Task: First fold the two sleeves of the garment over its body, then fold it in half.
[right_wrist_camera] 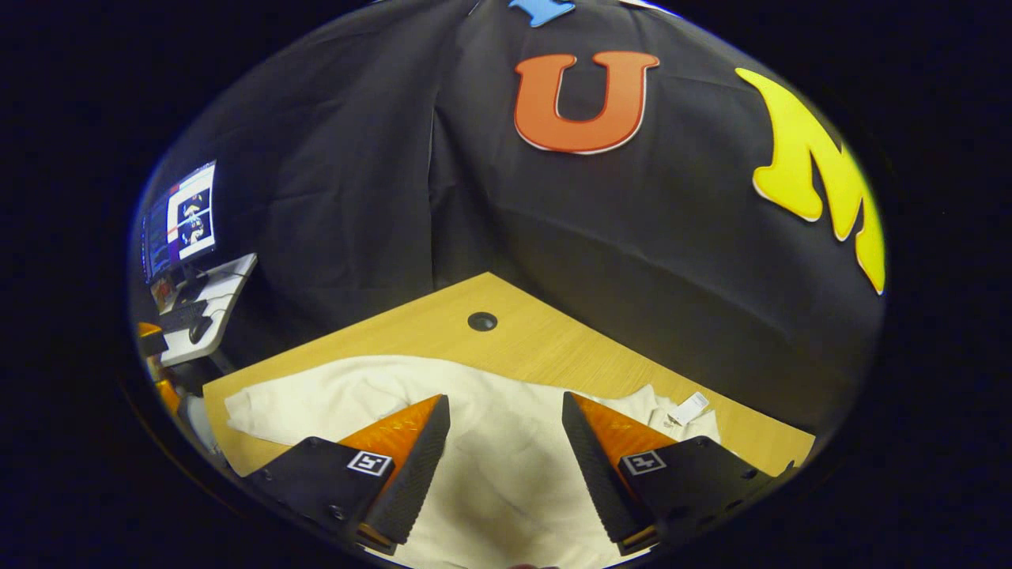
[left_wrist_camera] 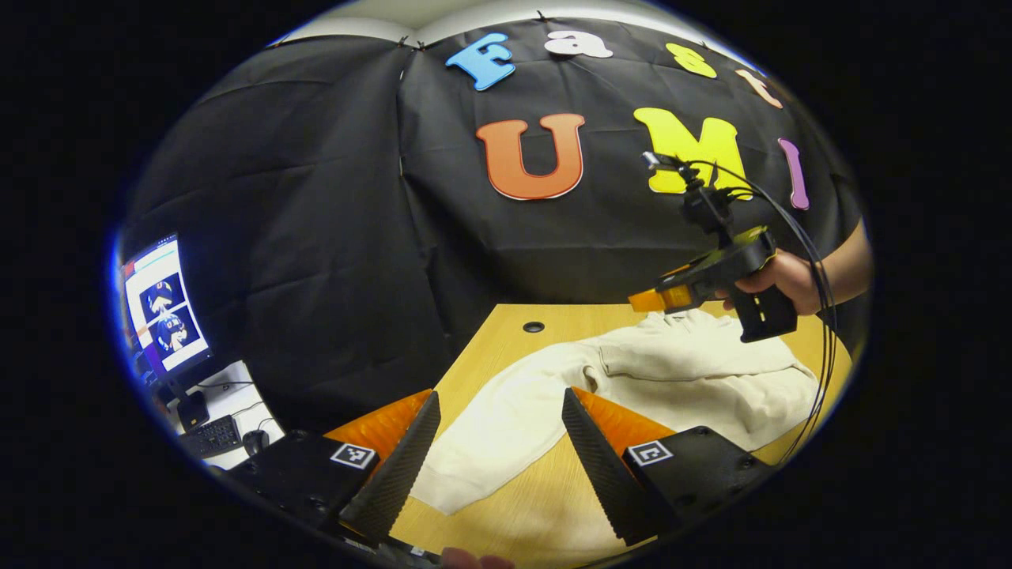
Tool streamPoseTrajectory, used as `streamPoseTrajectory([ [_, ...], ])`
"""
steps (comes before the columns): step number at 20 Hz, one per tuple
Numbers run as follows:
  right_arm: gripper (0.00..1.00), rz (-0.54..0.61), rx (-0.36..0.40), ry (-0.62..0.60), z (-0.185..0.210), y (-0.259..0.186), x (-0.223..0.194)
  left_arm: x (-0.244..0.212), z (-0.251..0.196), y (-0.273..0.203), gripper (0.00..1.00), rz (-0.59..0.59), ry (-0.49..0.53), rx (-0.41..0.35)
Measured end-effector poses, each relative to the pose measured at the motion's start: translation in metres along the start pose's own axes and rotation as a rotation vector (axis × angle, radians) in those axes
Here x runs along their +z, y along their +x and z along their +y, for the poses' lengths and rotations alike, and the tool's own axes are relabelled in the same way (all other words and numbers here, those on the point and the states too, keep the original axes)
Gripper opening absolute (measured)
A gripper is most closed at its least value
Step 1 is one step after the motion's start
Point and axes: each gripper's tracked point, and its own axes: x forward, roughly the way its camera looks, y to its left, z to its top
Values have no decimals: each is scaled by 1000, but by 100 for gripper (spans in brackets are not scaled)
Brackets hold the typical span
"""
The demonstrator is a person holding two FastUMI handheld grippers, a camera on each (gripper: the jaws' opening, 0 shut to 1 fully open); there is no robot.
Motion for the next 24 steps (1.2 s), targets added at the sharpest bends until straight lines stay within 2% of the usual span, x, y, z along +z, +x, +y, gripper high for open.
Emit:
streamPoseTrajectory([
  [4, 94, 15, 34, 75, 7, -66, -14, -23, 14, -2, 99, 41, 54, 8],
  [8, 97, -2, 5, 46, -8, -126, -27, -45, 28, -1, 99, 76, 107, -5],
  [13, 97, -4, -46, 34, -30, -173, -35, -82, 53, 4, 100, 150, 174, 10],
  [19, 96, 17, -126, 33, -57, -200, -47, -165, 77, 24, 100, 346, 135, -1],
  [23, 96, 29, -109, 7, -42, -212, -46, -201, 88, 34, 100, 446, 72, -24],
  [24, 96, 30, -107, 11, -40, -214, -45, -200, 89, 38, 100, 434, 58, -38],
])
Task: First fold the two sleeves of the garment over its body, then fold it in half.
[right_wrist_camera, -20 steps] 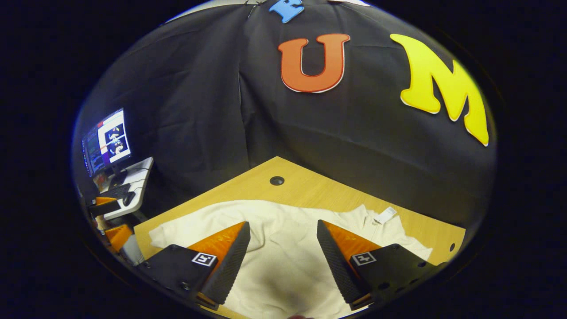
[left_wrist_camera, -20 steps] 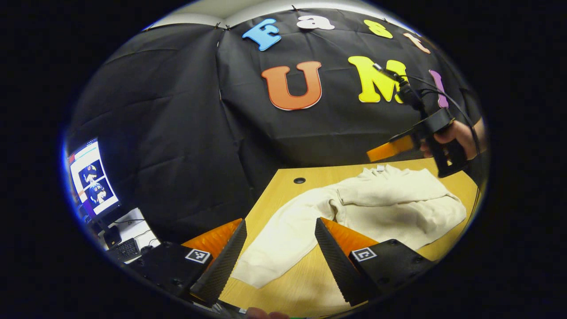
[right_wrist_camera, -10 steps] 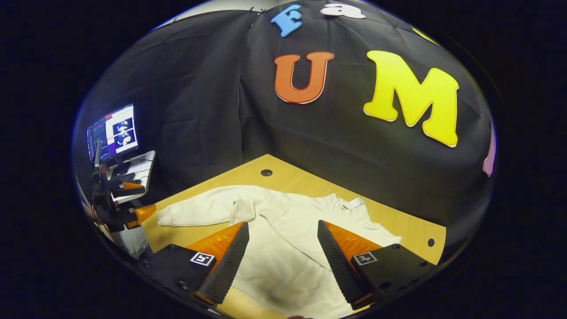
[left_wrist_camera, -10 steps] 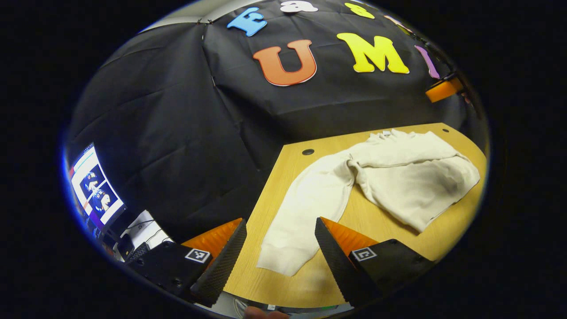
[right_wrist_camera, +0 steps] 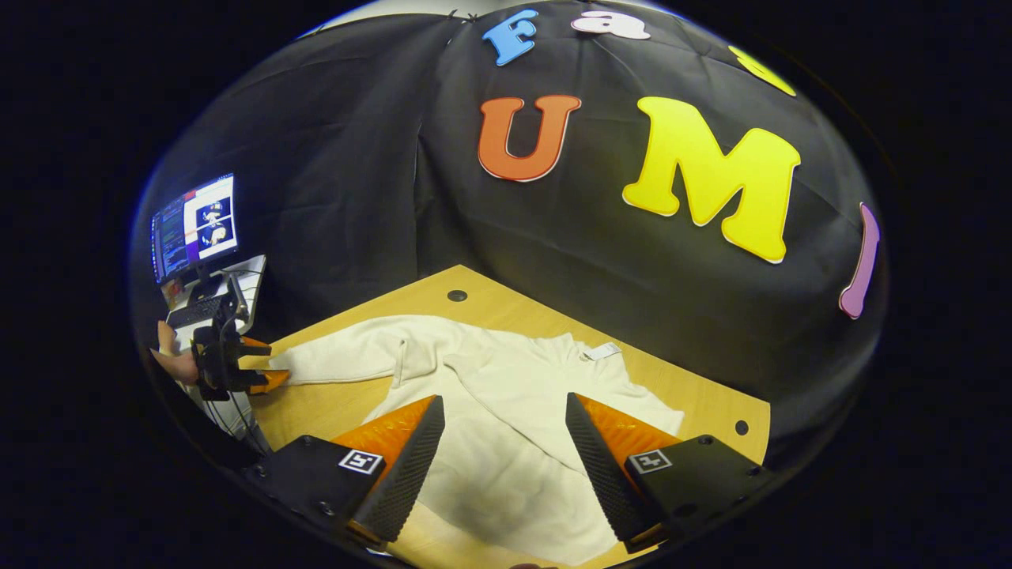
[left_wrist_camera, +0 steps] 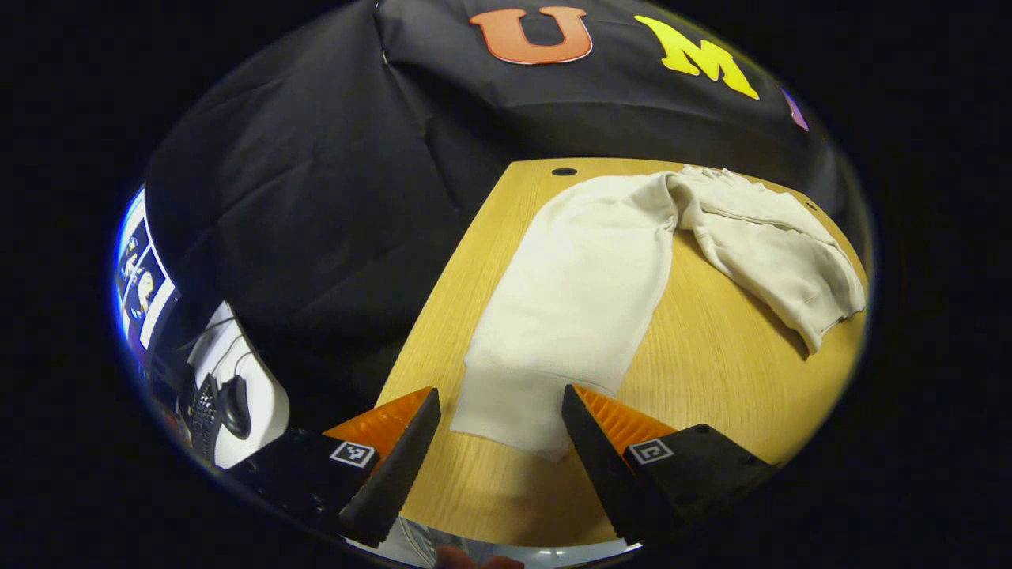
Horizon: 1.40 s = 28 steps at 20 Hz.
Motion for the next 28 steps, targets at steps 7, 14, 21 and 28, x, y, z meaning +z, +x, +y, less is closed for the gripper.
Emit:
streamPoseTrajectory([
  [7, 97, -30, -19, 28, -1, -12, 10, 0, -7, 11, 72, -3, -138, -54],
  [14, 96, -42, -33, 22, -6, -26, 3, 31, -6, -2, 6, -14, -87, -25],
  [21, 97, -89, -74, 98, -38, -47, 0, 174, -9, -26, 3, -209, -76, -63],
  [28, 96, -144, -151, 232, -84, -74, -12, 342, -64, -40, 3, -418, 158, -114],
])
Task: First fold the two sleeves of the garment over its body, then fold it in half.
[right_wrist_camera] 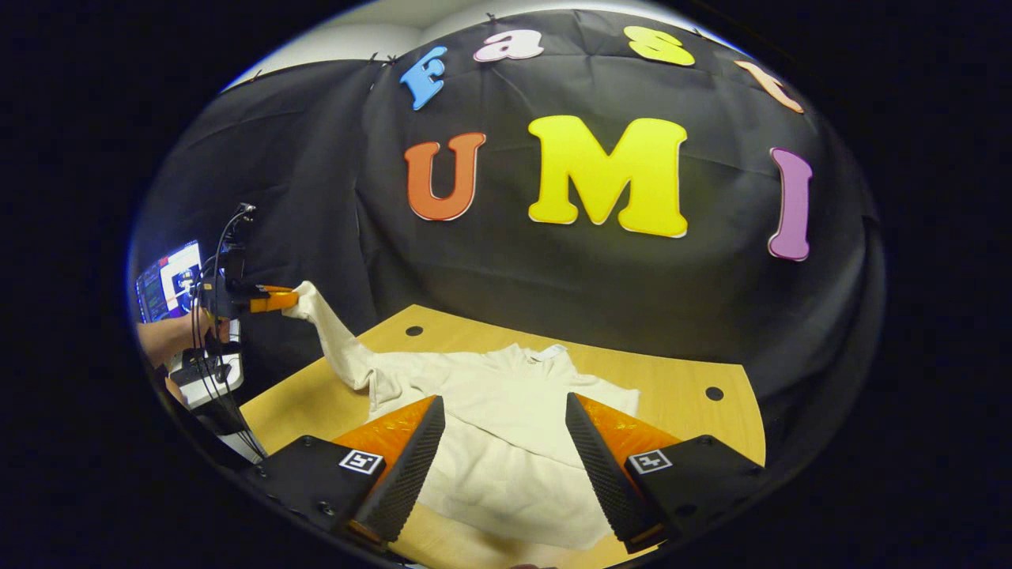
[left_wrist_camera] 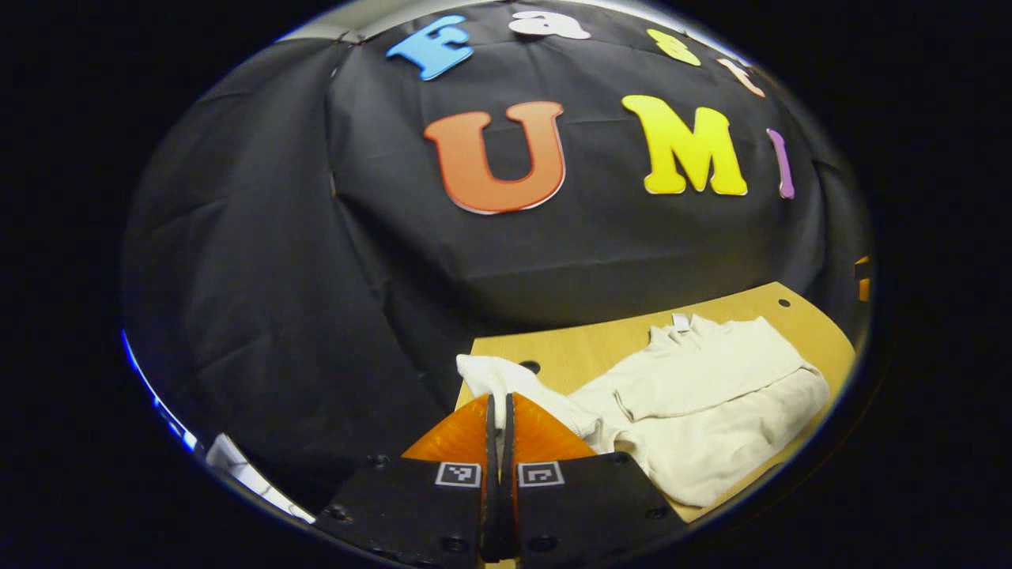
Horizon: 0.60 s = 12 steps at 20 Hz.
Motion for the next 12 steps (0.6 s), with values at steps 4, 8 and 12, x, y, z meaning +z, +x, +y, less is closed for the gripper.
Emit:
streamPoseTrajectory([
  [4, 96, -35, -55, 21, -33, -24, 2, 69, -61, 20, 3, -76, 96, -109],
  [8, 96, -67, -123, 52, -67, -49, 1, 114, -143, 35, 3, -126, 161, -237],
  [12, 96, -91, -191, 77, -99, -75, -4, 134, -228, 42, 3, -131, 196, -376],
])
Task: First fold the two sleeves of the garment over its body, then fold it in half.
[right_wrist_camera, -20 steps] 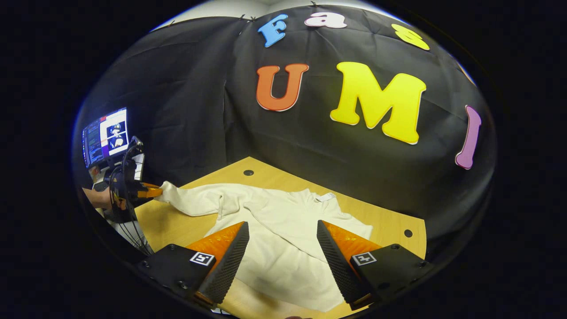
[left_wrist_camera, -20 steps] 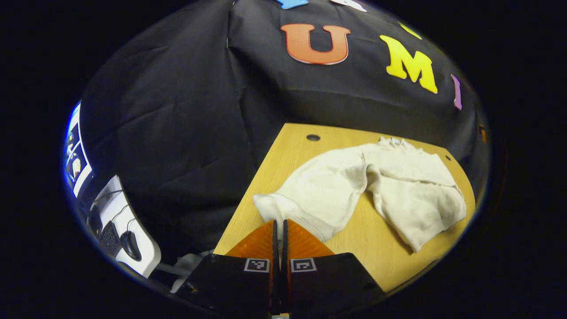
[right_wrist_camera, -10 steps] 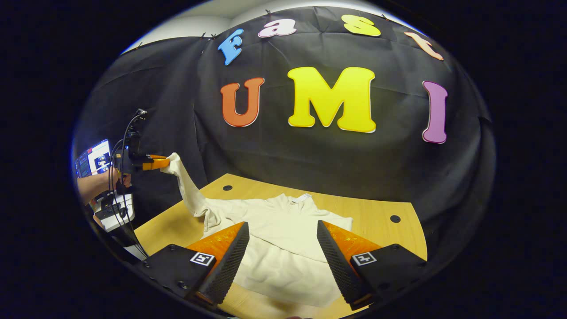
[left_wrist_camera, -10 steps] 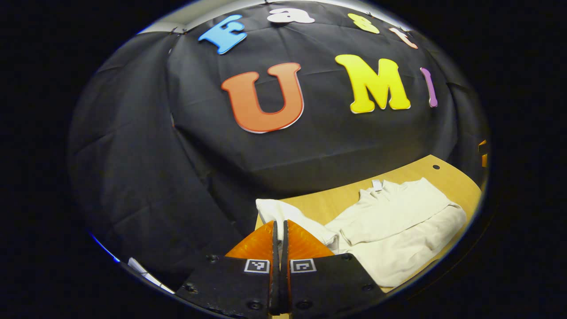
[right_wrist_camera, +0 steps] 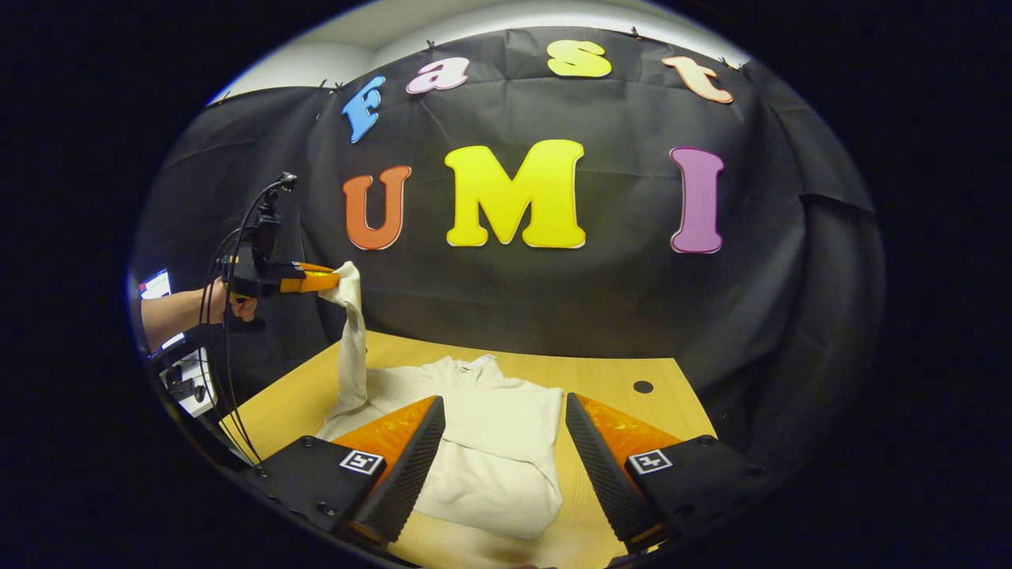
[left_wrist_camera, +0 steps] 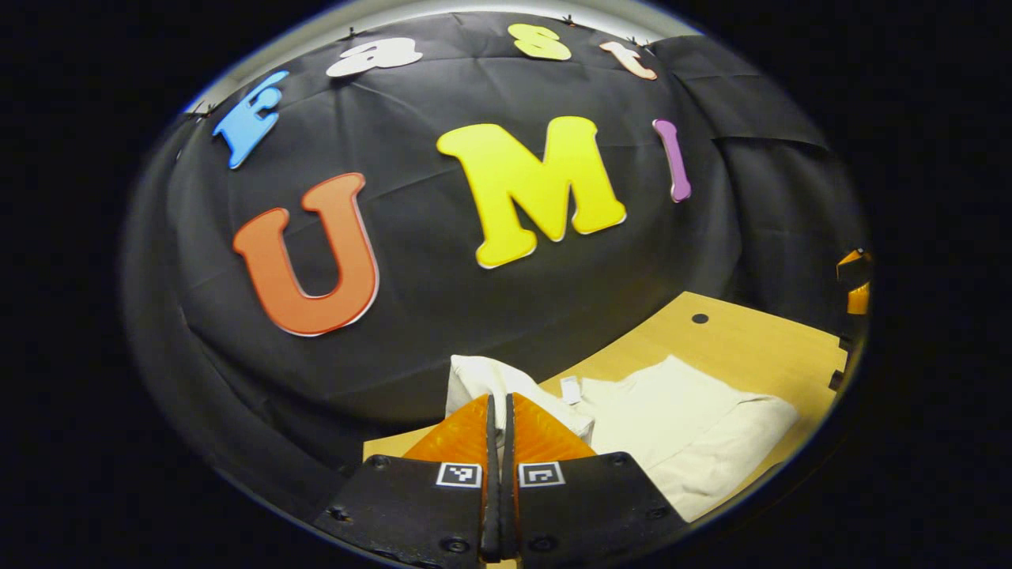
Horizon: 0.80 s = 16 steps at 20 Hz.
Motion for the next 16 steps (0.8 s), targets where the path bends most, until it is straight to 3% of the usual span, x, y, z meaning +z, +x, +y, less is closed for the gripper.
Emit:
streamPoseTrajectory([
  [8, 96, 41, -130, 35, -64, -41, -30, -15, -154, 70, 3, 94, 81, -286],
  [11, 96, 56, -171, 43, -83, -53, -39, -45, -187, 99, 4, 166, 126, -271],
  [16, 96, 73, -221, 86, -99, -61, -47, -90, -233, 133, 7, 272, 37, -238],
])
